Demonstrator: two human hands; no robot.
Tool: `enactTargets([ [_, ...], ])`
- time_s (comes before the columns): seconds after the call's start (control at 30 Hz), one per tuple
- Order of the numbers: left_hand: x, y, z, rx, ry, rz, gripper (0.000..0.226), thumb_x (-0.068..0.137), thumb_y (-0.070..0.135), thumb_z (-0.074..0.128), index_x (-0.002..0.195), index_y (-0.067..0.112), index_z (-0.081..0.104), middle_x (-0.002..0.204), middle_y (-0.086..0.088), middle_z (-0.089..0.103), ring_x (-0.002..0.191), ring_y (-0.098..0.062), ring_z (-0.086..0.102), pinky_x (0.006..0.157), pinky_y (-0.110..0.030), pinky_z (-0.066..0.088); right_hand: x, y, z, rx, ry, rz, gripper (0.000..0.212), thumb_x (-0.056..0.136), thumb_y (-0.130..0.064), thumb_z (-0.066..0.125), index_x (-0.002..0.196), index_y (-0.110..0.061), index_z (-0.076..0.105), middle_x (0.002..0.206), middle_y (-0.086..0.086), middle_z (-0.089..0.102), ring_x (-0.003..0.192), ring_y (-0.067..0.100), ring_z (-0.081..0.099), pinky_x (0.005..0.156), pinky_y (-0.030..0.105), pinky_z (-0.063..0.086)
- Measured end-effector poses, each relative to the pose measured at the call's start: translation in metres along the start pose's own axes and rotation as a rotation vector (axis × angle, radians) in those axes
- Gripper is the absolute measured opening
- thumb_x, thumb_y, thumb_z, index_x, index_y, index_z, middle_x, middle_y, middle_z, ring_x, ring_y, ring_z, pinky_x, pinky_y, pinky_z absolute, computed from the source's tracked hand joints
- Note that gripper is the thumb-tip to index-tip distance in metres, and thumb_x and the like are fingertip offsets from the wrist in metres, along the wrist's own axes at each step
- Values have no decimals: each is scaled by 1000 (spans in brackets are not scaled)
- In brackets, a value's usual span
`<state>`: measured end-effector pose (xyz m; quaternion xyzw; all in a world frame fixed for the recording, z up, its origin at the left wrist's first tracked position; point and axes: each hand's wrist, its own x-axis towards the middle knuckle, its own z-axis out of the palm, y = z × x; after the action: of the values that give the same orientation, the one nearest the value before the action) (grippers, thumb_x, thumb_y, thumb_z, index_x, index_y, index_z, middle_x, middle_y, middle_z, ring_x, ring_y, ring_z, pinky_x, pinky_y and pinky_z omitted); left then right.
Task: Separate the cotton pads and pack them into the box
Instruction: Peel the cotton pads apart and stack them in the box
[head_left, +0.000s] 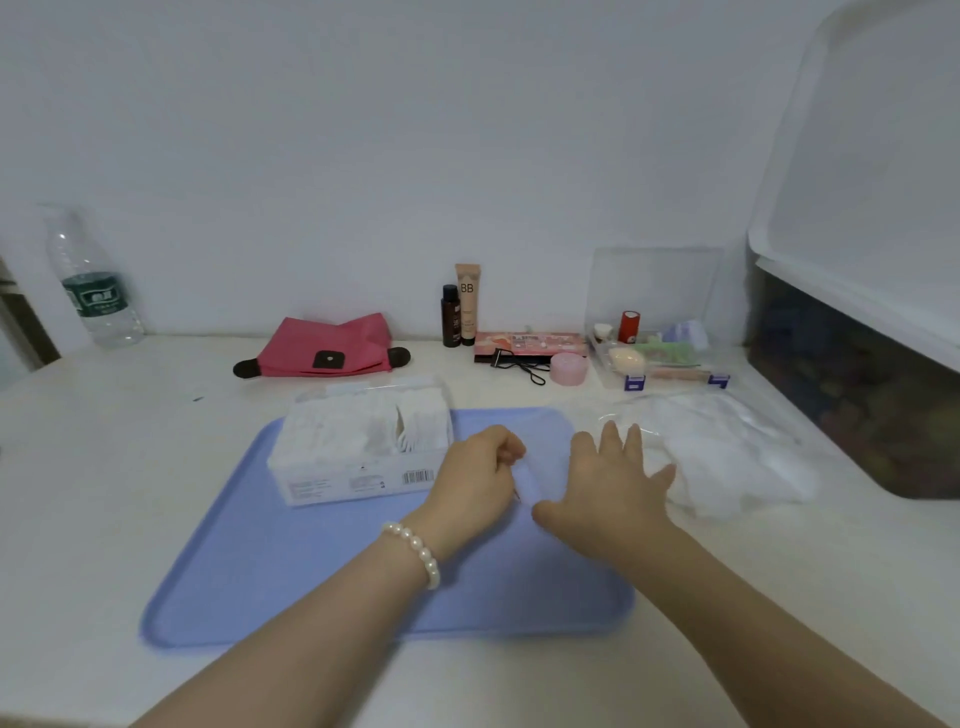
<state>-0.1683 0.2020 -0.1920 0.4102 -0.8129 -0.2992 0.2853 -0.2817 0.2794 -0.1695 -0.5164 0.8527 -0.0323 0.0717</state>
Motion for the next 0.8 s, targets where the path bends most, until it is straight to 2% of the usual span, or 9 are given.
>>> enactTargets([
  [0.13,0,2,2,-227,-29,23,35,87,-10,35,97,15,57,117,-2,64,112,-11,58,92,-14,40,11,6,-3,70,57,90,34,88,-36,44,115,-15,44,128,10,47,132,33,30,104,51,29],
  [0.2,2,4,8,-232,-41,29,26,90,-3,42,98,14,59,119,-2,64,114,-13,58,97,-20,41,15,15,-10,274,105,103,19,90,-28,41,87,-13,52,102,11,59,105,31,51,83,36,40],
  [0.27,6,8,15,-148,-76,51,21,92,3,47,104,7,64,124,-4,62,118,-16,56,102,-24,40,20,24,-18,513,112,111,22,88,-18,44,76,-6,58,83,13,60,83,31,54,66,30,37],
  [0.33,9,14,24,-49,-137,107,25,94,8,46,111,7,65,130,-3,59,123,-18,52,105,-25,35,21,29,-28,752,126,136,22,85,-11,46,71,-4,62,75,12,59,73,28,51,62,30,36],
  [0.47,14,29,32,51,-221,200,31,99,23,40,117,12,63,115,-8,67,110,-25,57,111,-33,24,27,34,-40,1082,65,122,28,91,-7,43,67,-5,56,86,17,62,72,26,57,58,28,45],
  [0.57,20,33,35,264,-285,255,43,101,40,28,120,18,59,106,-4,69,112,-21,55,115,-44,-11,33,49,-43,592,151,110,24,94,-26,46,82,-14,63,106,11,62,101,28,54,86,38,45],
  [0.67,26,37,37,453,-312,295,44,100,42,25,130,21,49,104,-2,71,119,-21,51,110,-46,-23,44,75,-49,278,135,201,21,93,-38,49,87,-27,65,130,7,51,137,33,23,109,57,17],
  [0.73,28,43,38,521,-334,309,40,99,37,30,124,16,53,100,-3,70,116,-25,51,112,-47,-19,51,89,-47,391,47,176,25,92,-35,53,72,-25,64,119,9,57,132,35,31,108,55,24],
  [0.8,32,48,39,552,-362,314,33,97,27,34,90,8,60,88,-7,64,101,-29,52,115,-48,1,51,93,-44,461,7,139,28,94,-25,52,67,-19,59,99,11,58,98,29,51,84,34,41],
])
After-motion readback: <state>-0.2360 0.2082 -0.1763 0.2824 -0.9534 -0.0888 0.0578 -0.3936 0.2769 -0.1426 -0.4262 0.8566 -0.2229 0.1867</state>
